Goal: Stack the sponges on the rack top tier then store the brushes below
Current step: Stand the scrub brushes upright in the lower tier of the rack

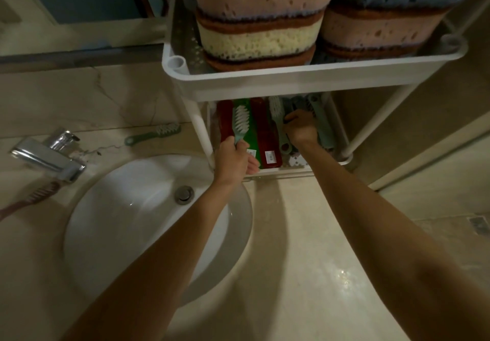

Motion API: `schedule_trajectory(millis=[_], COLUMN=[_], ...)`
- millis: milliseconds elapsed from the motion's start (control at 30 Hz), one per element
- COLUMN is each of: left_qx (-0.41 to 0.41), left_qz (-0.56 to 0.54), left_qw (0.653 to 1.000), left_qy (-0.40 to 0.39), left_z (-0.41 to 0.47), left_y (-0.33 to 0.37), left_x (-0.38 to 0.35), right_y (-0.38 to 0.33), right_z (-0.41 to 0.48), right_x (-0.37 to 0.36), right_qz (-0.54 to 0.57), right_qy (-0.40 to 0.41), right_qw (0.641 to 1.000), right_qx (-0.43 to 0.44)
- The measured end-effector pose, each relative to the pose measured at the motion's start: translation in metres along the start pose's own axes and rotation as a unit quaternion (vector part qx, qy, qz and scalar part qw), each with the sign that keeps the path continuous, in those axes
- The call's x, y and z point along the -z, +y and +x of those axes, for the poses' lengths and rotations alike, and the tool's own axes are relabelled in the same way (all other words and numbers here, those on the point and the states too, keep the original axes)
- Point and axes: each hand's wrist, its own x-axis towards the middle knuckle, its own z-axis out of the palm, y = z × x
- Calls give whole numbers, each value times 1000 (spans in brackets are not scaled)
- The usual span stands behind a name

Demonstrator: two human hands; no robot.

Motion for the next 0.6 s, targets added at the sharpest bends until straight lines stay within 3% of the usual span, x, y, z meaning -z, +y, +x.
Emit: schedule_trajectory(millis=[167, 333, 400, 467, 533, 600], left_qx=[-8, 19, 30, 28, 28, 41], left_qz=[6, -3, -9, -6, 5, 33], left_qw=[1000, 1000, 999, 999, 996, 990], left_qy=[8, -8, -21, -46, -89, -128], left_z=[1, 5, 7, 8, 8, 8], left_y=[-2, -4, -4, -3, -2, 1], left_x=[1, -4, -10, -18, -27, -38], right_y=[0, -2, -3, -3, 3, 9], right_z=[-4, -15, -26, -40, -49, -51], right_x=[2, 6, 7, 10, 13, 18], right_qz=[56, 70, 194, 323, 375, 436], right_qy=[-8, 64, 18, -81, -143, -154], right_qw=[998, 995, 981, 941, 913, 884], right_qx=[-21, 21, -7, -66, -72, -70])
